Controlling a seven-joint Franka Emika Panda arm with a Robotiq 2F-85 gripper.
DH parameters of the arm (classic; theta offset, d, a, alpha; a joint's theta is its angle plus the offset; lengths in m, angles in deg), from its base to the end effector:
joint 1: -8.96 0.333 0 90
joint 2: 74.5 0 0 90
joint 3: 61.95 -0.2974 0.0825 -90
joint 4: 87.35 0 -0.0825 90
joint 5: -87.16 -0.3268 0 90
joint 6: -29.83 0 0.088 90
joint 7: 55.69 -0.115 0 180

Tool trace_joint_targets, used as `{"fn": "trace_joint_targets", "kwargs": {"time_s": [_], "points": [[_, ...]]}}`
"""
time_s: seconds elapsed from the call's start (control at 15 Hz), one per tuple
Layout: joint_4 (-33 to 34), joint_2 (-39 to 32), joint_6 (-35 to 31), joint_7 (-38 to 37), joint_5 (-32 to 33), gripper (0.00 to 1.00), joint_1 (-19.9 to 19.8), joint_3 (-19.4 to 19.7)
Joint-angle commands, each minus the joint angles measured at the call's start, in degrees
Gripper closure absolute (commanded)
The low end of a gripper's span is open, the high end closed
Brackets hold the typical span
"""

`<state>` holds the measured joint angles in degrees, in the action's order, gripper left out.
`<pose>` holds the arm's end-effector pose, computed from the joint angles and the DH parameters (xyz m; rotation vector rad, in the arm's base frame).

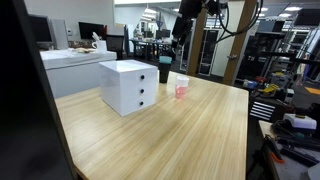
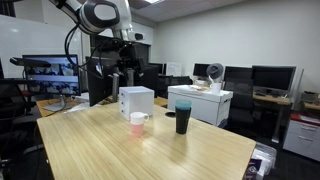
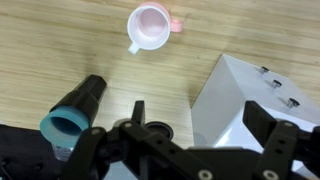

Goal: Pick up the blue cup and put it in the black cup, pick up the stacked white and orange cups and put them in the blue cup, pick up the stacked white and pink cups and put them in the white cup

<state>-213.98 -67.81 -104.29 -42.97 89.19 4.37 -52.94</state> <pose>0.4711 -0.1165 0.4557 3.0542 0.0076 0.3645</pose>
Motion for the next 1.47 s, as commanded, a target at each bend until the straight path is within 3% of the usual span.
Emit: {"fn": "trace_joint_targets", "kwargs": {"time_s": [0.0, 0.33, 0.6, 1.2, 1.33, 1.4], "points": [[-5.5, 2.5, -5.5, 0.6, -0.2, 0.00, -1.0, 0.1], [-8.8, 2.3, -10.2, -1.3, 2.0, 0.00, -3.1, 1.3], [-10.2, 2.3, -9.7, -1.0, 2.5, 0.00, -4.8, 2.3], [-13.5, 1.9, -9.6, 2.7, 1.4, 0.00, -4.0, 2.0], [-14.0, 1.8, -9.8, 3.4, 1.7, 0.06, -4.0, 1.9], [-13.9, 2.3, -8.9, 4.1, 1.2, 0.02, -3.9, 1.9]]}}
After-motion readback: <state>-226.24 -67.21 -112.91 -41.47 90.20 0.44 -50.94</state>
